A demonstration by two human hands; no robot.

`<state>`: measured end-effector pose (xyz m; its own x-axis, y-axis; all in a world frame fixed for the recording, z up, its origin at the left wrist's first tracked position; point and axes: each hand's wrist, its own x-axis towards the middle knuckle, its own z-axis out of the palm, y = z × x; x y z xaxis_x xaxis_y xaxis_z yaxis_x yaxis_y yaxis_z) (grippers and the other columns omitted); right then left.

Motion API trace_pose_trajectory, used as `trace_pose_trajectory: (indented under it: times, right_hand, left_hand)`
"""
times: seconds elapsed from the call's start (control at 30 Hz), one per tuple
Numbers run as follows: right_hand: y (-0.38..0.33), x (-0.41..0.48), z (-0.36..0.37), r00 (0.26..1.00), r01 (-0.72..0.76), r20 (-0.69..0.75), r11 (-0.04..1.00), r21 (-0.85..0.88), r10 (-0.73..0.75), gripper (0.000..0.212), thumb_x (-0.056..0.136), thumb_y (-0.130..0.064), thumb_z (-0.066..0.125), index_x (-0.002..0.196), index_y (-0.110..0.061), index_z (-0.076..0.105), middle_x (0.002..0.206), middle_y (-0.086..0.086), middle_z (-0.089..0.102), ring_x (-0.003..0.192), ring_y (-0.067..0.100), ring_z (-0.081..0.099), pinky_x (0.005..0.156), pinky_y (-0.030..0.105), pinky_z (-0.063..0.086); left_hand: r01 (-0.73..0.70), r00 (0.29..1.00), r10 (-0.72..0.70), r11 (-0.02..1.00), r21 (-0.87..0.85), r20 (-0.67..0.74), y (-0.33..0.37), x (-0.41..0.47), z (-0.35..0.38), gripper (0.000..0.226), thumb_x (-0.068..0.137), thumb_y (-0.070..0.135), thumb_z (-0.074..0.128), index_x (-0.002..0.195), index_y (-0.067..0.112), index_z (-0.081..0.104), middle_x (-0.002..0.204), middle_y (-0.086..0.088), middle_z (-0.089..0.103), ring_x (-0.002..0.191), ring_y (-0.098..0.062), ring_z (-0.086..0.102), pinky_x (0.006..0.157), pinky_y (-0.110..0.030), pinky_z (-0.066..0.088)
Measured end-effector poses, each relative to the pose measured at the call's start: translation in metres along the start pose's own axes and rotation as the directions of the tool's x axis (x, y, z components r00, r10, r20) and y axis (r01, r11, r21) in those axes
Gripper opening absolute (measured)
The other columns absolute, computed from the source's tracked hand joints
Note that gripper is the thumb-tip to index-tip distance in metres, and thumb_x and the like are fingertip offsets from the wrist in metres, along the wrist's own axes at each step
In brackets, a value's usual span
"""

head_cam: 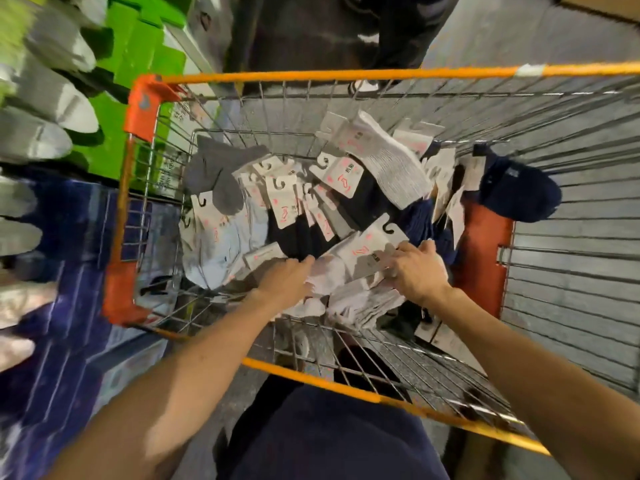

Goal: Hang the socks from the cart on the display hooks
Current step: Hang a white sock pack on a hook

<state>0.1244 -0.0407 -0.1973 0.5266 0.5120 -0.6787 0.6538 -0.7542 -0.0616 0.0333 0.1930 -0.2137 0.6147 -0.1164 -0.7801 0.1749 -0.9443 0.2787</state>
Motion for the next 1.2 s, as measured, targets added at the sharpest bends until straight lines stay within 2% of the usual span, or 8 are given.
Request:
trace_pose_trajectory:
  times: [0.2, 0.33, 0.5, 0.8, 0.87, 0.97, 1.13, 1.2]
  right_hand:
    - [0.007, 0.006, -0.011, 0.996, -0.087, 0.043, 0.963, 0.254, 0.079, 0.032, 0.088, -0.057, 0.063, 0.106, -0.031, 0.070, 0.102, -0.005, 0.062, 0.108, 0.018, 0.052, 0.091, 0.039, 0.023]
    - [0.004, 0.009, -0.025, 0.992, -0.114, 0.009, 0.863, 0.493, 0.126, 0.021, 0.083, -0.050, 0.073, 0.092, -0.031, 0.068, 0.088, -0.008, 0.061, 0.102, 0.013, 0.050, 0.098, 0.043, 0.029]
    - [0.001, 0.004, -0.050, 0.992, -0.068, 0.020, 0.395, 0.916, 0.125, 0.014, 0.076, -0.017, 0.085, 0.081, -0.010, 0.075, 0.075, 0.002, 0.076, 0.069, 0.017, 0.071, 0.071, 0.036, 0.055]
    - [-0.003, -0.011, -0.126, 0.979, 0.039, 0.027, -0.315, 0.948, 0.204, 0.030, 0.086, -0.003, 0.072, 0.110, 0.014, 0.067, 0.092, 0.012, 0.078, 0.080, 0.021, 0.076, 0.067, 0.030, 0.061]
    - [-0.012, -0.011, -0.142, 0.983, 0.029, 0.039, -0.361, 0.932, 0.179, 0.030, 0.089, -0.002, 0.068, 0.111, 0.019, 0.063, 0.092, 0.014, 0.077, 0.069, 0.016, 0.075, 0.057, 0.024, 0.059]
    - [-0.033, -0.006, -0.159, 0.970, 0.071, 0.020, -0.363, 0.929, 0.243, 0.025, 0.084, -0.009, 0.077, 0.104, 0.005, 0.071, 0.100, 0.017, 0.076, 0.088, 0.028, 0.075, 0.085, 0.046, 0.060]
    - [-0.076, -0.019, -0.186, 0.966, 0.139, -0.068, -0.277, 0.951, 0.249, 0.015, 0.080, -0.019, 0.083, 0.083, -0.011, 0.070, 0.073, -0.002, 0.075, 0.068, 0.012, 0.073, 0.061, 0.027, 0.055]
    - [-0.098, -0.028, -0.191, 0.964, 0.169, -0.117, -0.213, 0.962, 0.239, 0.034, 0.072, -0.035, 0.089, 0.085, -0.010, 0.070, 0.079, 0.003, 0.076, 0.075, 0.019, 0.074, 0.069, 0.033, 0.059]
  left_hand:
    - [0.096, 0.993, -0.116, 0.878, -0.469, -0.013, -0.035, 0.000, -0.040, 0.068, 0.090, 0.037, 0.063, 0.150, 0.021, 0.035, 0.140, -0.010, 0.051, 0.128, -0.033, 0.050, 0.091, -0.040, 0.047]
    - [0.020, 0.961, -0.223, 0.640, -0.768, -0.161, -0.034, 0.000, -0.065, 0.030, 0.093, 0.018, 0.069, 0.120, 0.015, 0.057, 0.099, 0.009, 0.057, 0.096, -0.010, 0.058, 0.062, -0.001, 0.037]
    - [-0.037, 0.925, -0.312, 0.494, -0.869, -0.217, -0.025, -0.003, -0.070, 0.034, 0.093, 0.025, 0.070, 0.123, 0.013, 0.059, 0.114, 0.006, 0.066, 0.108, -0.015, 0.063, 0.077, -0.011, 0.046]
    - [-0.167, 0.791, -0.564, 0.177, -0.970, -0.239, -0.010, -0.049, -0.105, 0.026, 0.098, 0.014, 0.061, 0.123, 0.015, 0.066, 0.116, 0.002, 0.071, 0.110, -0.018, 0.065, 0.099, -0.041, 0.052]
    - [-0.200, 0.758, -0.598, 0.166, -0.965, -0.260, -0.005, -0.061, -0.113, 0.027, 0.096, 0.011, 0.062, 0.123, 0.012, 0.066, 0.113, 0.002, 0.071, 0.105, -0.017, 0.066, 0.090, -0.030, 0.055]
    - [-0.262, 0.713, -0.628, 0.177, -0.949, -0.313, 0.004, -0.083, -0.120, 0.029, 0.092, 0.002, 0.064, 0.119, 0.013, 0.066, 0.099, 0.010, 0.068, 0.090, -0.008, 0.065, 0.067, -0.011, 0.052]
    - [-0.335, 0.612, -0.711, 0.163, -0.928, -0.346, 0.007, -0.128, -0.126, 0.071, 0.075, 0.041, 0.080, 0.137, 0.017, 0.056, 0.132, 0.005, 0.063, 0.121, -0.016, 0.059, 0.098, -0.038, 0.052]
    - [-0.337, 0.575, -0.750, 0.149, -0.930, -0.328, 0.011, -0.148, -0.127, 0.089, 0.074, 0.048, 0.080, 0.148, 0.016, 0.044, 0.149, -0.001, 0.050, 0.134, -0.022, 0.049, 0.107, -0.044, 0.045]
